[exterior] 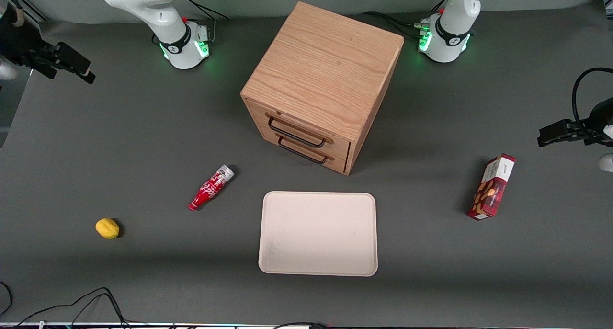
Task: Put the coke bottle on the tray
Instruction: 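Move the right gripper down over the red Coca-Cola bottle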
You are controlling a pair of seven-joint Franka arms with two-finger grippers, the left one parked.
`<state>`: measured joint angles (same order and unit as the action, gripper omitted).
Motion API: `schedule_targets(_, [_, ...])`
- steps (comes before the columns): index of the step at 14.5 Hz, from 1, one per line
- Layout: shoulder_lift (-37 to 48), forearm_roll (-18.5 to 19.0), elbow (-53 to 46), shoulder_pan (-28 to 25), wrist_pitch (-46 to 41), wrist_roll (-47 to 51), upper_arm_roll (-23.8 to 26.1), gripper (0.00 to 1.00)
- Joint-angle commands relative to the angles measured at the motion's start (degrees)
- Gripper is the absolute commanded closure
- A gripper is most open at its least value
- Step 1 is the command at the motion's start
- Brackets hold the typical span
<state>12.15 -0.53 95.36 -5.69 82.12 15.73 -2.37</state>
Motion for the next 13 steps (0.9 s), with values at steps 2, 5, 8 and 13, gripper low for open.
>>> schedule_targets(2, [-1.6,-1.9,-3.2,4.2,-3.0,-1.1,3.8,0.0])
schedule_targets(5, [-1.7,-1.8,-3.2,4.1,-3.2,-1.1,3.9,0.0])
schedule_targets(8, [-2.1,-1.8,-3.2,3.4,-3.2,-1.0,4.0,0.0])
schedule_targets(13, [-2.7,-3.1,-5.6,3.2,-3.1,0.3,4.0,0.0])
